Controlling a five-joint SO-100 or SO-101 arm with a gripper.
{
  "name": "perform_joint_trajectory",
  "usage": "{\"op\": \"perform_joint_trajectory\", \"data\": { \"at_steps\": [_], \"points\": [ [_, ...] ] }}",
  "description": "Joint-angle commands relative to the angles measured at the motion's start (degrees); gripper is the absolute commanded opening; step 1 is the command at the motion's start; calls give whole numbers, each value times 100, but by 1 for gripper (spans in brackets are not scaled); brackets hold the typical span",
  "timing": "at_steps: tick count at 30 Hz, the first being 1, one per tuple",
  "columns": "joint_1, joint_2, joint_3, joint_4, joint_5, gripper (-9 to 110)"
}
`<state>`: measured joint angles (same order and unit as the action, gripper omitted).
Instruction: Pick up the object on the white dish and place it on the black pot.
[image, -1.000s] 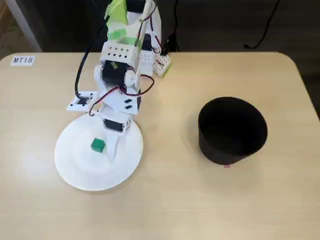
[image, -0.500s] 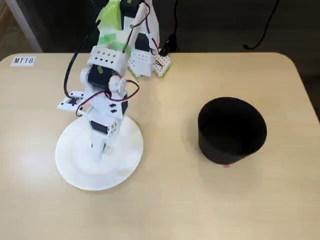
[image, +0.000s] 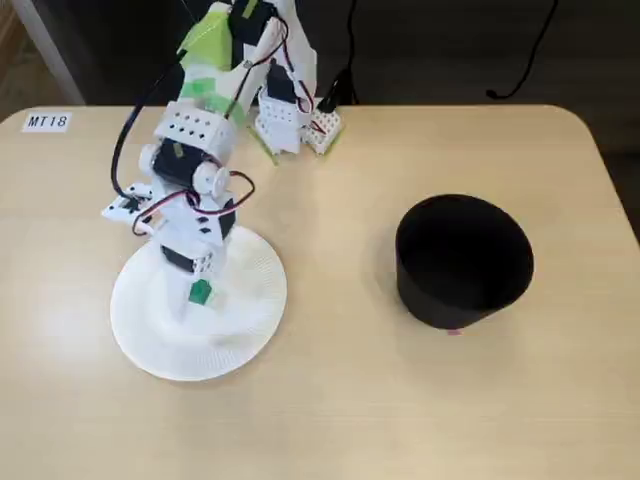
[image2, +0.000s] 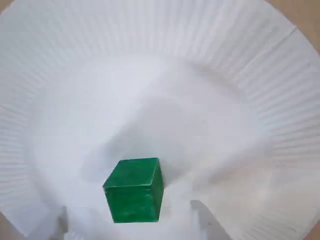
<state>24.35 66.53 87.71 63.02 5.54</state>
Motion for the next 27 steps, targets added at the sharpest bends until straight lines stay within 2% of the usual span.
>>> {"op": "perform_joint_trajectory", "data": {
  "at_steps": [1, 15, 27],
  "points": [
    [141, 53, -220, -9, -35, 32],
    [237, -158, -281, -53, 44, 25],
    [246, -255, -475, -62, 229, 4]
  ]
}}
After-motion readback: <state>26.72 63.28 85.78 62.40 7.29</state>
